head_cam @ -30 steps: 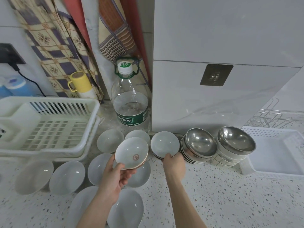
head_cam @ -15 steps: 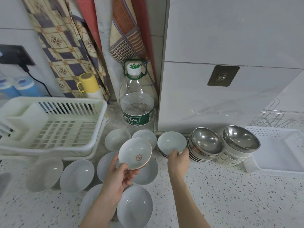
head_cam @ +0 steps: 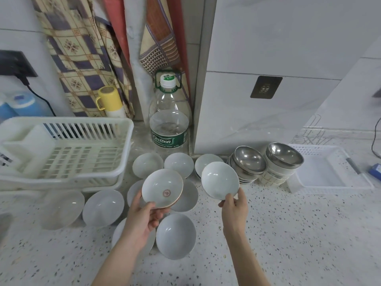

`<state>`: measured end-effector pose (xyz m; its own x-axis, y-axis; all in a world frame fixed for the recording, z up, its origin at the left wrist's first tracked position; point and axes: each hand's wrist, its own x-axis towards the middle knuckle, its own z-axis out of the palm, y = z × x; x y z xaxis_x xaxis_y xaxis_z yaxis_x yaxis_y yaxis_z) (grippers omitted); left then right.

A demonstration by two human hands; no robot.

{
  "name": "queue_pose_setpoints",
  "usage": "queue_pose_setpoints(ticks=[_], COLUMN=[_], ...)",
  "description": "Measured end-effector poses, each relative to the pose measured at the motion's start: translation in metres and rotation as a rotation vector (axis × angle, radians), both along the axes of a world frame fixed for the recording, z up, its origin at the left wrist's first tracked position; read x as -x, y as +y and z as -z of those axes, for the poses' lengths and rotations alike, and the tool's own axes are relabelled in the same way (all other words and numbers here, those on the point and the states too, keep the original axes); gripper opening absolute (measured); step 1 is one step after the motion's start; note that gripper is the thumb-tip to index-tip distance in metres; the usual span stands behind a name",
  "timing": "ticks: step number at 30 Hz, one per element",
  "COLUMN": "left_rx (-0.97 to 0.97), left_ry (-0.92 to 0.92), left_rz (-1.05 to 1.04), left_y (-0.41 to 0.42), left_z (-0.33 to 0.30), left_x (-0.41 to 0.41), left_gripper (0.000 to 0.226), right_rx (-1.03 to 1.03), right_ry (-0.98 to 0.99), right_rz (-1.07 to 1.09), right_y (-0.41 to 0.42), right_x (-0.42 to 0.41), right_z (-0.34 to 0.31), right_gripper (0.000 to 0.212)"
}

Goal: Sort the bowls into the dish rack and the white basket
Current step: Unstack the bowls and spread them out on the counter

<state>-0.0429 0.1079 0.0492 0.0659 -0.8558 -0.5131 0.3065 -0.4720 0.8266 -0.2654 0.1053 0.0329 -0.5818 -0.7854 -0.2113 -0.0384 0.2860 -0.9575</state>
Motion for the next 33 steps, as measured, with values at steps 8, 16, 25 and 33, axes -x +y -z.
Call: queue_pose_setpoints(ticks=[8, 16, 25, 33], left_rx=[-0.014, -0.037, -0.053, -0.069], left_ry=[0.029, 0.033, 0.022, -0.018], left_rz=[-0.006, -0.019, -0.033, 0.014], left_y=[0.016, 0.028, 0.032, 0.036], left_z=[0.015, 0.021, 0.025, 0.030], left_x=[-0.002, -0.001, 0.000, -0.003], left_gripper=[0.060, 0.061, 0.061, 0.062], right_rx=[-0.118, -0.195, -0.218, -0.244], right_ry=[0.004, -0.001, -0.057, -0.043], right_rz=[0.029, -0.023, -0.047, -0.018], right_y=[0.053, 0.043, 0.031, 0.024], right_x=[0.005, 0.008, 0.007, 0.002], right_z=[0.030, 0.039, 0.046, 0.051], right_gripper=[0.046, 0.049, 0.054, 0.053])
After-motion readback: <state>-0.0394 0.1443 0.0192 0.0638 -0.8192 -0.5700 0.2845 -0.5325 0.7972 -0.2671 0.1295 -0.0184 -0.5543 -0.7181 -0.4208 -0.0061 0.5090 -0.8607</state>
